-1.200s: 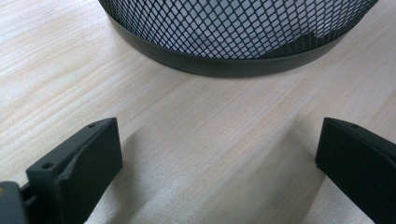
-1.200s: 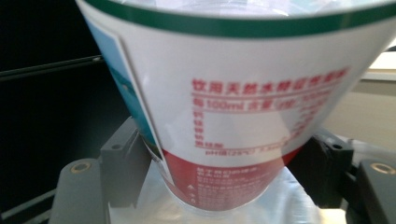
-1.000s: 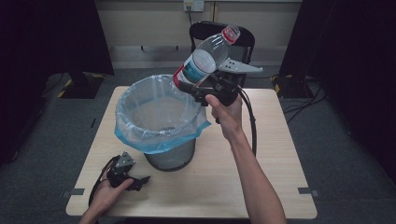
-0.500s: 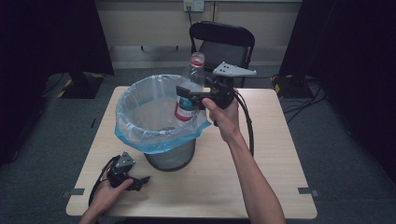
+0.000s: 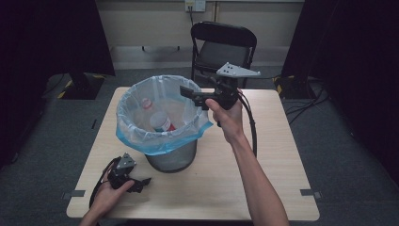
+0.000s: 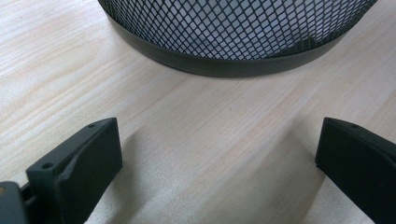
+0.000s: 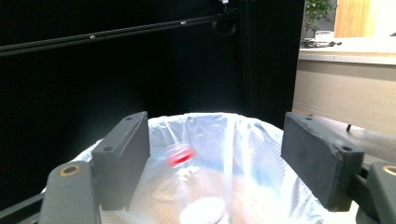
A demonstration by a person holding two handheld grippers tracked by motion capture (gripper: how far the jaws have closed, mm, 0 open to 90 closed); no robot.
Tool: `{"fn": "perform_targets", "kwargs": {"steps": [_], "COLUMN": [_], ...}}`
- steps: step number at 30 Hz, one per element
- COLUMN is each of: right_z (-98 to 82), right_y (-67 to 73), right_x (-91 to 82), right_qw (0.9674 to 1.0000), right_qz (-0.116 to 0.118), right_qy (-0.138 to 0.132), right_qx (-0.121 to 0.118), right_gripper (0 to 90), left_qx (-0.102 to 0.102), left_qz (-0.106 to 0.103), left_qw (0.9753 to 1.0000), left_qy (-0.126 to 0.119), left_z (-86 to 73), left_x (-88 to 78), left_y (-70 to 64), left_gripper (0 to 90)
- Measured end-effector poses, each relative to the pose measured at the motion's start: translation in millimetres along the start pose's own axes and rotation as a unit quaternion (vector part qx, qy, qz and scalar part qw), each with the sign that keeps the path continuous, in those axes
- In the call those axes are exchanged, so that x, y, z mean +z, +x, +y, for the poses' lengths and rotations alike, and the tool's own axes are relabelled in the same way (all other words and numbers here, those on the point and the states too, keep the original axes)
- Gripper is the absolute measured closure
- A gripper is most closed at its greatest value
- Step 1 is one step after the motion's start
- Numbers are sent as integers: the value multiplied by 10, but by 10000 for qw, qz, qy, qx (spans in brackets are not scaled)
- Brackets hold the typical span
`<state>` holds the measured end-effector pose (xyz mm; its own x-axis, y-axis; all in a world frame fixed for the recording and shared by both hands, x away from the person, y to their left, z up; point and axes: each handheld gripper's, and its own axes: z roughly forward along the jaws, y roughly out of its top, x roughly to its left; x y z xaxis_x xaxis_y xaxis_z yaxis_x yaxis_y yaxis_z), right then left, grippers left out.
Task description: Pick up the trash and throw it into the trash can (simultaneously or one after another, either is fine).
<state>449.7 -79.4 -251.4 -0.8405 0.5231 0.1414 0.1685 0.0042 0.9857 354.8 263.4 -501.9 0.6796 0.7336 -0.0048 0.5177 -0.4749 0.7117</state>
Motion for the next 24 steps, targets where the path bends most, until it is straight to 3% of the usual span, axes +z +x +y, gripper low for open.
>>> {"fn": "perform_targets", "kwargs": {"steps": [9, 18, 24], "right_z": [0, -10, -40], "right_y": [-58, -135, -202], "right_x": [-89, -247, -346], "right_qw": [9998, 9983, 9977], "right_qz": [-161, -532, -619], "right_qy": [104, 204, 273], "right_qx": [-19, -104, -52], "right_gripper": [211, 200, 217], "left_qx": [1, 1, 0], "left_qz": [1, 1, 0], "left_qw": [10000, 10000, 10000], "left_qy": [1, 0, 1], "left_z": [0, 0, 0], "left_x": [0, 0, 0], "left_y": [0, 0, 0], "left_gripper": [0, 0, 0]}}
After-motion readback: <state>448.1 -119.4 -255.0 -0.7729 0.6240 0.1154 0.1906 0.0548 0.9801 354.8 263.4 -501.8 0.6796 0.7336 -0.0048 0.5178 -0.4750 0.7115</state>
